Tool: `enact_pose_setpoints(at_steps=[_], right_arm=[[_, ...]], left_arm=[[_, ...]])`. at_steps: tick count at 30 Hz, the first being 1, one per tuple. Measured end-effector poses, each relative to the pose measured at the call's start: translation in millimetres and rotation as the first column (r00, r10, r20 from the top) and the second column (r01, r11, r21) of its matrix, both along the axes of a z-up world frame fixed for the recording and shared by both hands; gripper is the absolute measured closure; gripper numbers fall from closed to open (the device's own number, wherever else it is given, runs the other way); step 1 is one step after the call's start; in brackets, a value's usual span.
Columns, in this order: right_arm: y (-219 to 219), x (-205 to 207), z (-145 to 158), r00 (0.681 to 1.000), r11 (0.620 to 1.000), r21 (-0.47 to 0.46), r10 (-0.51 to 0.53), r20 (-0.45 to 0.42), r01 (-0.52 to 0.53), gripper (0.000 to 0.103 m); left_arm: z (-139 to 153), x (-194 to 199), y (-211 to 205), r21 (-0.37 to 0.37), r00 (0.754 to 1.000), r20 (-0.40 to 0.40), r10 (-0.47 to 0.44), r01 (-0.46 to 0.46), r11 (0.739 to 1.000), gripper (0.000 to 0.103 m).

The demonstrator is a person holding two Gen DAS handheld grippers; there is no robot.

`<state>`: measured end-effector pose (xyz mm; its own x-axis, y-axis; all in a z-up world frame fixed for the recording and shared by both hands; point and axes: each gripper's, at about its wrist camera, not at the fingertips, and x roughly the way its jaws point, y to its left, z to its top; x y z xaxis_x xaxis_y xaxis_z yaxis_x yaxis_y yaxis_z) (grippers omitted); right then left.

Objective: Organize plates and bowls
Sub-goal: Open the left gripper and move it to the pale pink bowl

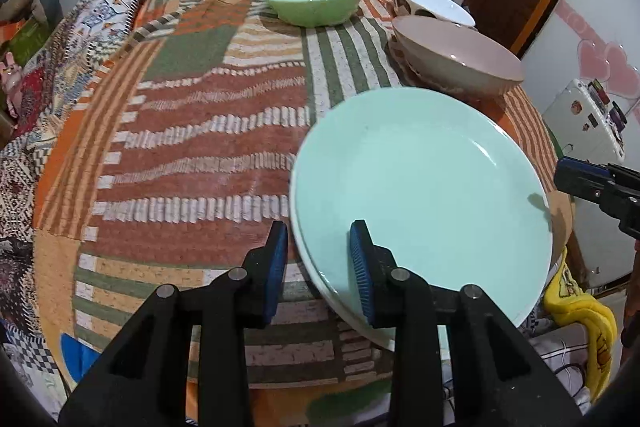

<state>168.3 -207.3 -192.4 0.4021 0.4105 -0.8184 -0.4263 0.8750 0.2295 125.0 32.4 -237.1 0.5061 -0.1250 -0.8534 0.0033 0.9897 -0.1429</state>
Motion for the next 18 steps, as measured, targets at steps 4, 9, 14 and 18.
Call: enact_pose_setpoints(at_steps=[4, 9, 14, 18], right_arm=[[-8.3, 3.8, 3.5, 1.0, 0.999, 0.018, -0.027, 0.009, 0.027, 0.077], [-14.0, 7.5, 16.8, 0.997, 0.998, 0.031, -0.056, 0.059, 0.054, 0.075], [-22.3, 12.0, 35.4, 0.986, 0.995, 0.054, -0.091, 0.138, 0.085, 0.061], [-30.4, 20.4, 48.2, 0.976, 0.99, 0.084, -0.127, 0.176, 0.114, 0.053]], left_arm=[[15.6, -1.2, 4.3, 0.005, 0.999, 0.033, 0.005, -0.005, 1.0, 0.071], [45.4, 1.7, 5.0, 0.017, 0.996, 0.094, -0.005, 0.003, 1.0, 0.071], [75.1, 13.4, -5.2, 0.028, 0.987, 0.159, -0.034, 0.029, 0.999, 0.062], [92.4, 28.5, -16.2, 0.051, 0.977, 0.206, -0.055, 0.046, 0.998, 0.052]])
